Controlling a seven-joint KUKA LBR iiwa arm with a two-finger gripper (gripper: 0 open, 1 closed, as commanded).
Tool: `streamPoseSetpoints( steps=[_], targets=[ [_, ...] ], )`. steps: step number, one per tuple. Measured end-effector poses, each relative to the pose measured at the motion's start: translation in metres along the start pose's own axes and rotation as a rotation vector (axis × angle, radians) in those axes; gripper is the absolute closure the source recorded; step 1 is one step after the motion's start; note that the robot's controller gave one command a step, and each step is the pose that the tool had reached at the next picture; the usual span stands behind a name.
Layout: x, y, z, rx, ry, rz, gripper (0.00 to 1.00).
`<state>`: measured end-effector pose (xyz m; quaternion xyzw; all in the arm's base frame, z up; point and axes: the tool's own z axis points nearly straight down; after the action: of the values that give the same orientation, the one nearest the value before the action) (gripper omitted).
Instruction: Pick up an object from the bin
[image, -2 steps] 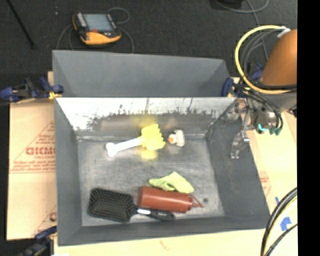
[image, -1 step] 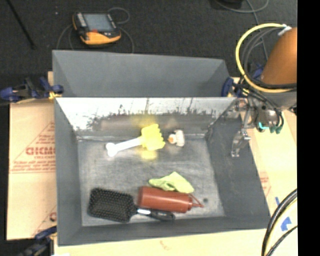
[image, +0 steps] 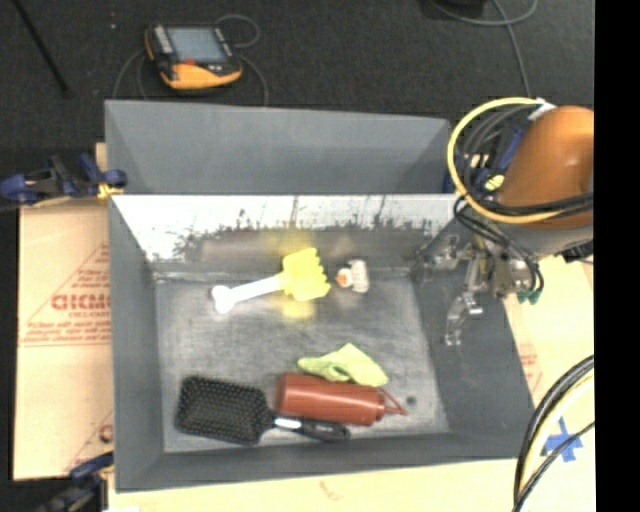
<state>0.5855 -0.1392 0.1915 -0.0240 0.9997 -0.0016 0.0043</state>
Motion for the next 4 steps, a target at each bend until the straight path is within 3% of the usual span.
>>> streamPoseSetpoints(
  steps=[1,2,3,4],
  targets=[
    [-0.011,0.004,0.066,-0.001,0.001,-0.077,0.00],
    [-0.005,0.020,0.023,-0.005,0.013,0.069,0.00],
    [-0.016,0.046,0.011,0.000,-0.004,0.059,0.00],
    [-0.013,0.051,0.003,-0.003,0.005,-0.221,0.00]
  ],
)
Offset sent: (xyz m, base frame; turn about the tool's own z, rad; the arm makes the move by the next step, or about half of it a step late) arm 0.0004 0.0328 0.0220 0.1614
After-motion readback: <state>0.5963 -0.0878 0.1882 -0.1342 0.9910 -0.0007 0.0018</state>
